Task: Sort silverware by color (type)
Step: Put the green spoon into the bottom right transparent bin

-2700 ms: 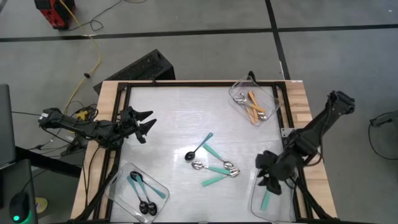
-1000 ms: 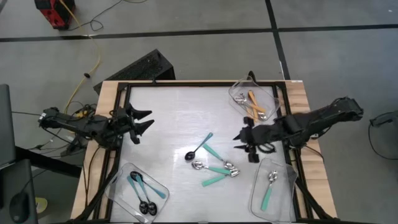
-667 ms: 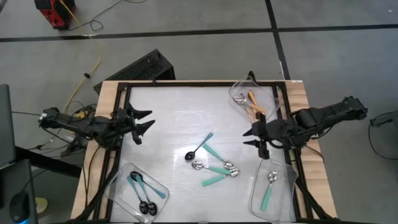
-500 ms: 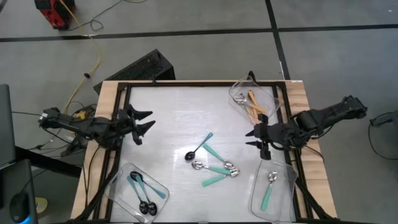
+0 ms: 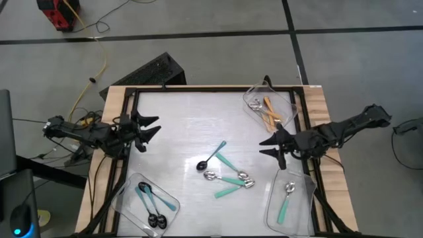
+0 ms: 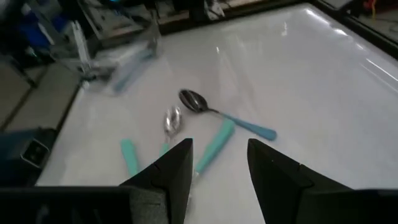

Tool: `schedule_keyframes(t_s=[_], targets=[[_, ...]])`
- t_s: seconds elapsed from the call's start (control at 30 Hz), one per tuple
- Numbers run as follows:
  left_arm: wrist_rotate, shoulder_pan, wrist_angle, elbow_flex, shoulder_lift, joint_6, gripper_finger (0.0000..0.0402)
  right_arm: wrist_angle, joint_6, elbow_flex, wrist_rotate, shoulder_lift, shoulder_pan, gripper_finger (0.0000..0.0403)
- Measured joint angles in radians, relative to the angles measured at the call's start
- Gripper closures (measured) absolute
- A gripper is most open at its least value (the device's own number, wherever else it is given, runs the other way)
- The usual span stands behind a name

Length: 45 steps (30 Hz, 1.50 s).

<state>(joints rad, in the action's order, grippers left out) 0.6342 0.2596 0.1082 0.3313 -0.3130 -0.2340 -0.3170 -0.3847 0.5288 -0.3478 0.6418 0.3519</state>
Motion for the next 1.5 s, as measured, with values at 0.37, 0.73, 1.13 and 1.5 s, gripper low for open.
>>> schedule_keyframes(t_s=[0.37, 0.73, 1.13, 1.5], targets=[[0.026, 0.000, 0.012, -0.069, 0.000, -0.129, 0.0176, 0.225, 0.021, -0.088, 0.003, 0.037, 0.000, 0.0226], [0.053, 0.000, 0.112, -0.124, 0.000, -0.168, 0.0176, 0.260, 0.047, -0.088, 0.003, 0.125, -0.022, 0.0226], [0.053, 0.000, 0.119, -0.124, -0.001, -0.169, 0.0176, 0.427, 0.104, -0.088, -0.018, 0.253, -0.027, 0.0226], [0.053, 0.000, 0.113, -0.124, -0.001, -0.170, 0.0176, 0.443, 0.123, -0.088, -0.023, 0.262, -0.027, 0.0171]])
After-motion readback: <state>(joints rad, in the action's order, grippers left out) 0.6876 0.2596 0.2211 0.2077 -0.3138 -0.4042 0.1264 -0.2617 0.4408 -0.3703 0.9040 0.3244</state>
